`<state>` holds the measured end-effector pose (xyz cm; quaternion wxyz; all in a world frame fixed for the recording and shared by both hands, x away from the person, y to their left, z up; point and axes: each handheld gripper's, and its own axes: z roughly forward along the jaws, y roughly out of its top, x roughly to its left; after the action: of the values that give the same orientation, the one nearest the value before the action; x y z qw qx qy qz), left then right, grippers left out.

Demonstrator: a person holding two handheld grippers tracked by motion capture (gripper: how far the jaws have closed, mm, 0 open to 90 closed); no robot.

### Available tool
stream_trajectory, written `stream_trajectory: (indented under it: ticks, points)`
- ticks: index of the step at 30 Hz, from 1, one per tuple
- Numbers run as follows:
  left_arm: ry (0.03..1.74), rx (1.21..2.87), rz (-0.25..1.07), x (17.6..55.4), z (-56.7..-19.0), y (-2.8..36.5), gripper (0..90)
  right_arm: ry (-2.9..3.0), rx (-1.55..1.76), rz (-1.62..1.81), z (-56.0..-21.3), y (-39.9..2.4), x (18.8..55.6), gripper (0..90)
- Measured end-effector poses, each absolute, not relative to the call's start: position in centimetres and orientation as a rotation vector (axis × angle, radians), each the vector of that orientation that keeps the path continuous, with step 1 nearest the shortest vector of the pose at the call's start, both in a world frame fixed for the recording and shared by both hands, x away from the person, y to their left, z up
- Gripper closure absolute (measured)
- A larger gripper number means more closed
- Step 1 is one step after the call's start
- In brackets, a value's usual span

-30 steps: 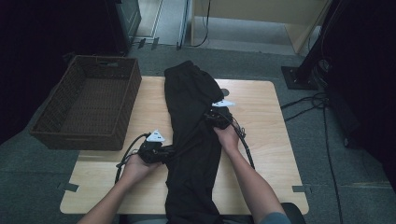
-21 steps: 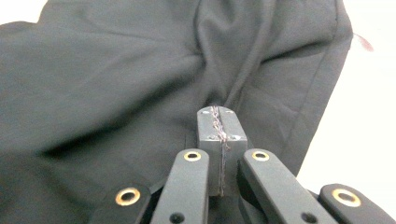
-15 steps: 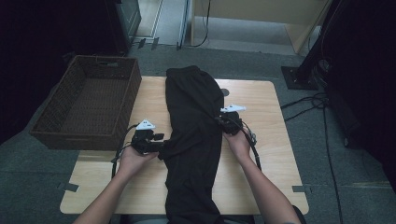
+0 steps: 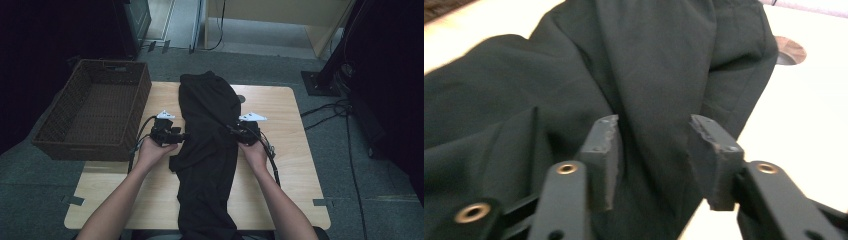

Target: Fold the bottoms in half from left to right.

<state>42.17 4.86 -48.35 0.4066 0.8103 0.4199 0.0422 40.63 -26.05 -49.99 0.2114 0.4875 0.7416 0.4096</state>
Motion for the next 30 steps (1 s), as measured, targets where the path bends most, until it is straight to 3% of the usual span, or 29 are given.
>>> stream_trajectory:
  ticks: [6,11,15,17,22,30]
  points:
    - [1.109,2.042,0.090,44.8,-49.3,3.9,45.7,2.070,1.416,1.099,-51.8,-25.4,42.7,50.3]
    - [1.092,2.075,0.086,45.3,-50.1,3.3,63.7,2.086,1.435,1.068,-52.1,-25.3,43.3,54.1]
    - [1.073,2.091,0.051,45.1,-50.7,3.0,83.5,2.104,1.405,1.062,-52.1,-25.1,42.6,70.4]
    - [1.058,2.103,0.041,44.6,-50.8,3.0,88.6,2.111,1.404,1.074,-52.1,-25.1,42.1,76.6]
    - [1.020,2.123,-0.003,42.4,-50.6,3.5,89.7,2.173,1.393,1.065,-51.8,-25.0,40.2,81.0]
    - [0.940,2.185,-0.069,35.9,-50.3,4.9,87.0,2.293,1.322,1.110,-51.6,-25.7,33.9,78.5]
